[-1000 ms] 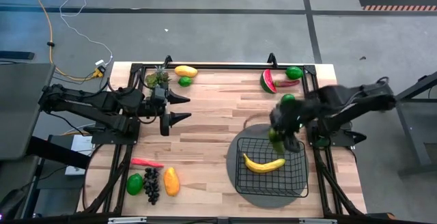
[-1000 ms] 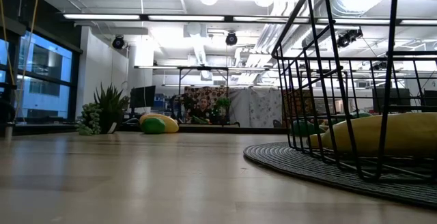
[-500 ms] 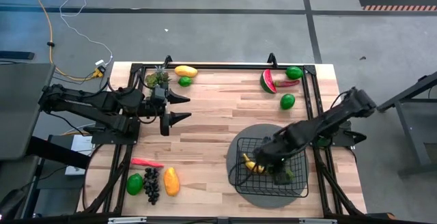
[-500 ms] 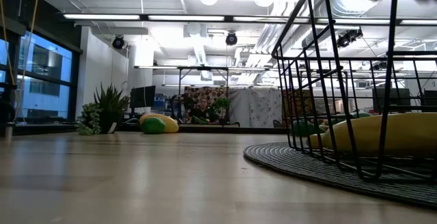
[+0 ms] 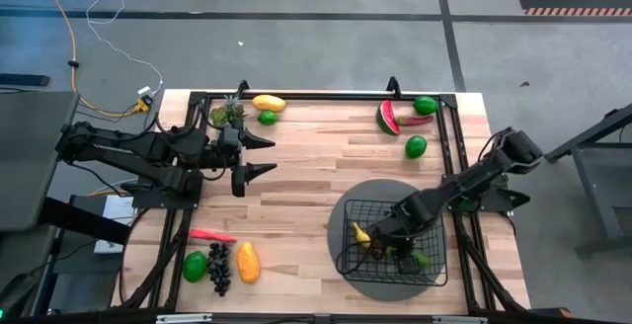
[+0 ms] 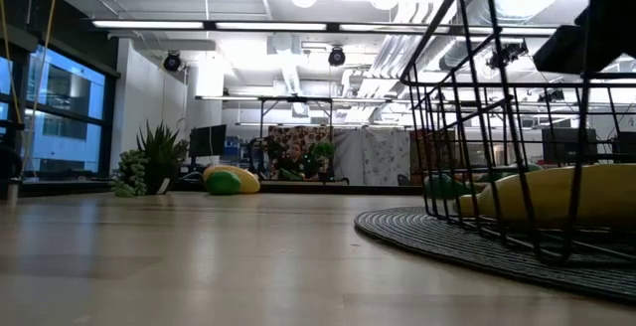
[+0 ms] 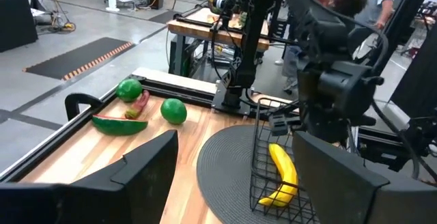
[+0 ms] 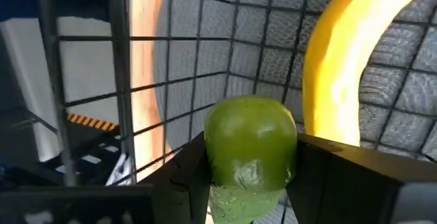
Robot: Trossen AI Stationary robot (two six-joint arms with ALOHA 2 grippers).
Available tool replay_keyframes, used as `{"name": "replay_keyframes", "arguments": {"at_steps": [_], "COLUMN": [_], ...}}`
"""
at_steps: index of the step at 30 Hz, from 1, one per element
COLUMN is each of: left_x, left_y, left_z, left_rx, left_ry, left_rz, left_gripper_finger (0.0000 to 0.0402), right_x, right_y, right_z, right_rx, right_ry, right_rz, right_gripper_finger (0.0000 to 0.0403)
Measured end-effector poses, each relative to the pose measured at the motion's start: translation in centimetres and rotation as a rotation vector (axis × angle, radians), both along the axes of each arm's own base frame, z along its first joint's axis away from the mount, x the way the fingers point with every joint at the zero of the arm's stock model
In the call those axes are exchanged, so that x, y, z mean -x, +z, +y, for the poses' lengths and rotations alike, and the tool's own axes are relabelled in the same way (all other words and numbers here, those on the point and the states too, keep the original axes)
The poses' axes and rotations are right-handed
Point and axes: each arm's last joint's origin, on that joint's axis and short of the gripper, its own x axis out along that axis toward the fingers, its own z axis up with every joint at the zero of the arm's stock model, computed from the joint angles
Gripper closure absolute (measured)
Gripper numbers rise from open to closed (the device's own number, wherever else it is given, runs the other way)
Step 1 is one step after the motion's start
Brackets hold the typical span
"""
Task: Build produce basket
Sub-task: Put the green cucumber into the black basket, then put the green lime into the black basket
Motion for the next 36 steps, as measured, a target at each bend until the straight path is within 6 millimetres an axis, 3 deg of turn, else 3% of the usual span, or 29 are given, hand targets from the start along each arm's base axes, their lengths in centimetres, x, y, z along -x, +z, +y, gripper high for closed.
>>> {"name": "replay_keyframes", "arguments": {"at_steps": [11,19,31,36], "left_x": [0.0,0.0,0.0,0.0], "left_y": [0.2,0.1,0.1,0.1], "left_z": [0.2,0.2,0.2,0.2], "left_rx": [-0.01,-0.01,-0.012,-0.012], "left_ry": [0.06,0.063,0.075,0.075], "left_rz": [-0.015,-0.015,-0.014,-0.015], "left_gripper_finger": [0.0124,0.0124,0.0124,0.0124], "right_x": [0.4,0.1,-0.1,-0.2], "right_y": [-2.6,-2.8,-2.8,-2.2], "right_z": [-0.2,-0.3,-0.3,-1.3], "right_rx": [-0.024,-0.033,-0.037,-0.043], "right_ry": [-0.017,0.015,0.013,-0.023], "right_rz": [-0.037,-0.098,-0.122,-0.121], "right_gripper_finger": [0.0279,0.0276,0.0154,0.0126]}}
